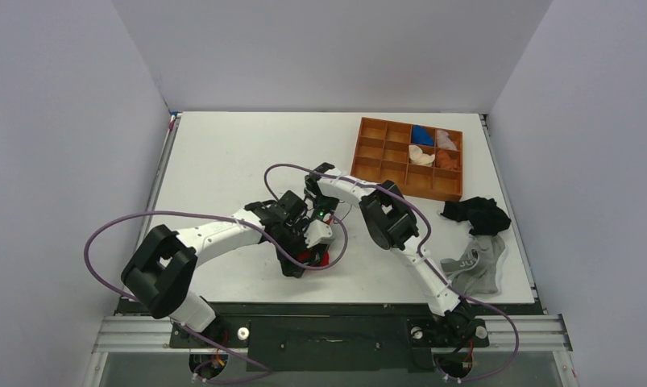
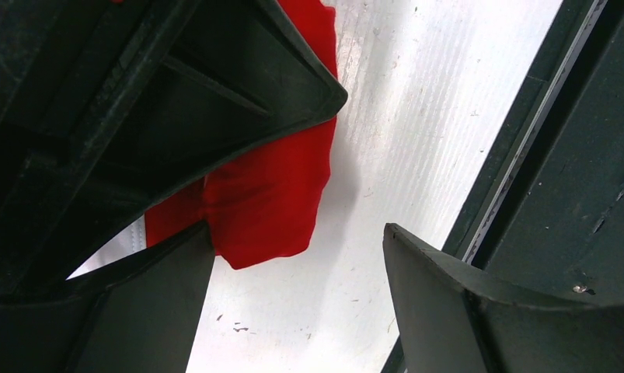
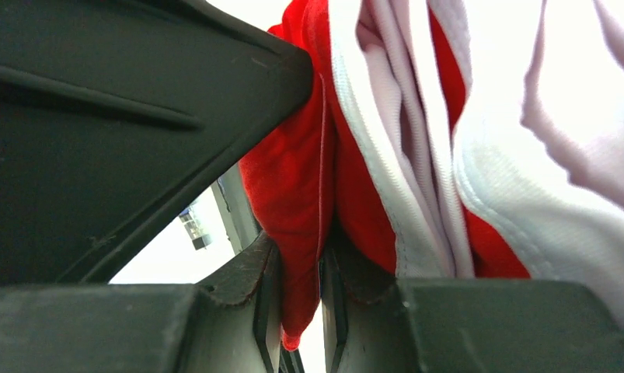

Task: Roll the underwear
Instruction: Roll the underwear to the center of the board.

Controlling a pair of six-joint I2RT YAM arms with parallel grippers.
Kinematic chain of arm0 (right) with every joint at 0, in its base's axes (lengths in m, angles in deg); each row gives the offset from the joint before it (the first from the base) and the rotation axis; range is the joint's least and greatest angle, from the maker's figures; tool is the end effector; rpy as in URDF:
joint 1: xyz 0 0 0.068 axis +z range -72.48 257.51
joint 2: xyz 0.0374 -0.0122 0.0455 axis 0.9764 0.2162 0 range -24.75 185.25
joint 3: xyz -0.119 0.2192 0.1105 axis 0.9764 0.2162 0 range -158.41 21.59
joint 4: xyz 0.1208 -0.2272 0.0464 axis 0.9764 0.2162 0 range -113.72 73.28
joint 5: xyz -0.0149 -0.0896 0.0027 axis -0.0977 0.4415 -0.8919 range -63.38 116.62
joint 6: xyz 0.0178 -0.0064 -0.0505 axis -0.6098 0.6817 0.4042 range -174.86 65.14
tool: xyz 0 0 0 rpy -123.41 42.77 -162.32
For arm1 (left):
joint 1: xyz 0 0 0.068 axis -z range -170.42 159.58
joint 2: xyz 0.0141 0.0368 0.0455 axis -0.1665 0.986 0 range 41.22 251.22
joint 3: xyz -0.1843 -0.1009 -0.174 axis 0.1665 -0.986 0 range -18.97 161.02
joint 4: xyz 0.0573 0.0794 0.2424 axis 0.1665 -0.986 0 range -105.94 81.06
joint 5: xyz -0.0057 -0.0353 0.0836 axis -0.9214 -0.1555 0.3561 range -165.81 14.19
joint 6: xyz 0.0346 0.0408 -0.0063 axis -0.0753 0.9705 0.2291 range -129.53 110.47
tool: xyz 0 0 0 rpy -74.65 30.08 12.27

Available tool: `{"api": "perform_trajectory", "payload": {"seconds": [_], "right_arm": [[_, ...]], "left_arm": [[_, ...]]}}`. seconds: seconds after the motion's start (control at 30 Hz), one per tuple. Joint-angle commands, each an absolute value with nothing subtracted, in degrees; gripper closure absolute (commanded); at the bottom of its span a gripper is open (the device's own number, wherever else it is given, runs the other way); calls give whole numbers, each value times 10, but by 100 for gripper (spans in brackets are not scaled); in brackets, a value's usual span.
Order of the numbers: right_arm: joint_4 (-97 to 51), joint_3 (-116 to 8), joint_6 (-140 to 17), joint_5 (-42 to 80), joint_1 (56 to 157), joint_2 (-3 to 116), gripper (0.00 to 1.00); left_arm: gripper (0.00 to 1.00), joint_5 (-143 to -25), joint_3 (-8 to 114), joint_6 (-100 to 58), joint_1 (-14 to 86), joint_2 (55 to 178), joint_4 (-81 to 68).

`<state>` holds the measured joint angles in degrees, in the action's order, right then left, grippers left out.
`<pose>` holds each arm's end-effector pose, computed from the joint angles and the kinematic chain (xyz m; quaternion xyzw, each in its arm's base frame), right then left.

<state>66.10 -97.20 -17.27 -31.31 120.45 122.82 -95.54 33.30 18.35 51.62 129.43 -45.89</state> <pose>0.3030 0.3232 0.1082 0.4567 -0.7243 -0.4586 0.2378 0.1977 -0.1943 0.1794 0.5791 0.7839 -0.1862 0.1247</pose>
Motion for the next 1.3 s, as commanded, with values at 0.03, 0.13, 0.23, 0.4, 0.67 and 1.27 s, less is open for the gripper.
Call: {"api": "perform_trajectory", "payload": {"seconds": [0.03,0.13,0.23,0.4,0.67,1.27], "right_arm": [[645,-973,-50,-270,1247,1233,100],[650,-975,-46,-272,1249,1234,100],[655,-978,-41,-273,1250,1232,100],[662,-977,-27,-278,1252,1227,100],[662,-958,-10,-282,1253,1216,100],[662,-951,-9,-275,1250,1229,100]], "left_arm": [[23,-898,319,160,499,1287,-371],[24,-920,318,169,505,1282,-379],[25,-935,321,182,513,1286,-394],[29,-922,320,181,525,1290,-392],[26,-829,310,153,526,1263,-356],[26,-858,297,169,524,1169,-390]]}}
